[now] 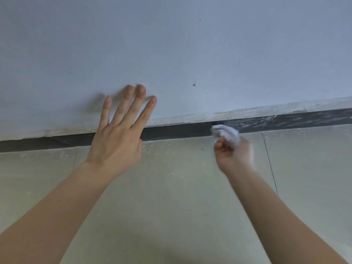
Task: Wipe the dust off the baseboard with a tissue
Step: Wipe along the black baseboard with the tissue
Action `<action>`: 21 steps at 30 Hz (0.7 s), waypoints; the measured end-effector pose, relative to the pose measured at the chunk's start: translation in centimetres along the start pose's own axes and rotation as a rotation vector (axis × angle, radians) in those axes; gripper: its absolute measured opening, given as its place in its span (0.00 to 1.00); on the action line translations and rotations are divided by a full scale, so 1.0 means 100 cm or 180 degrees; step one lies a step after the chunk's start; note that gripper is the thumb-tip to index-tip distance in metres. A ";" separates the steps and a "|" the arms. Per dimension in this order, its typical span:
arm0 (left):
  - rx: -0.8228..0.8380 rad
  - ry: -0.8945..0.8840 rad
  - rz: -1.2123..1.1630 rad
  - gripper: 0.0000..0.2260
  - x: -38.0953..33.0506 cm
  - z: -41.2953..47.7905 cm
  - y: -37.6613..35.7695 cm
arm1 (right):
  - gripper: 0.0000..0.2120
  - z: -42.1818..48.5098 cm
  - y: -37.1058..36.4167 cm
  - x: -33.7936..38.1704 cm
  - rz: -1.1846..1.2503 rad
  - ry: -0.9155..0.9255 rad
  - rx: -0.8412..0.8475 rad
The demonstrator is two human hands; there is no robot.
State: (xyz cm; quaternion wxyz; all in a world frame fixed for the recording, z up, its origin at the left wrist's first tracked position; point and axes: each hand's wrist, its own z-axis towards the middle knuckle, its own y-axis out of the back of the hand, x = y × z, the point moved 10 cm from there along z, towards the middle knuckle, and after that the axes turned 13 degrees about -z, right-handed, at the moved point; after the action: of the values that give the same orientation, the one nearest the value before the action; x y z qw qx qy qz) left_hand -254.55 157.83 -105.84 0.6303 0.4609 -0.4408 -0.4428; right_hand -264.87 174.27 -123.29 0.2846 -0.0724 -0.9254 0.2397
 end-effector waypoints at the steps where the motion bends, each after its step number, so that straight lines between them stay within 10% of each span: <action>1: 0.0001 0.0019 -0.0010 0.40 -0.001 0.000 -0.001 | 0.14 -0.004 -0.018 -0.018 -0.0419 -0.0117 0.0205; 5: -0.0007 0.0122 -0.0036 0.45 -0.005 0.000 -0.003 | 0.17 0.001 -0.062 -0.086 -0.0835 -0.0885 0.0465; 17: -0.0085 0.0076 -0.0118 0.45 -0.014 -0.001 0.004 | 0.19 0.004 0.062 0.061 0.0398 0.0221 -0.0619; 21: -0.0305 -0.0182 -0.0109 0.44 -0.029 0.005 0.014 | 0.18 -0.005 0.059 0.054 -0.0463 0.0295 -0.0626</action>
State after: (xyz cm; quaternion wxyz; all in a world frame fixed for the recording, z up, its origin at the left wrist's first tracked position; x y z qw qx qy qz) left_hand -255.46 160.77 -104.81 0.6311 0.4249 -0.4289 -0.4871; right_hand -269.05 181.09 -123.11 0.3352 -0.0436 -0.9331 0.1229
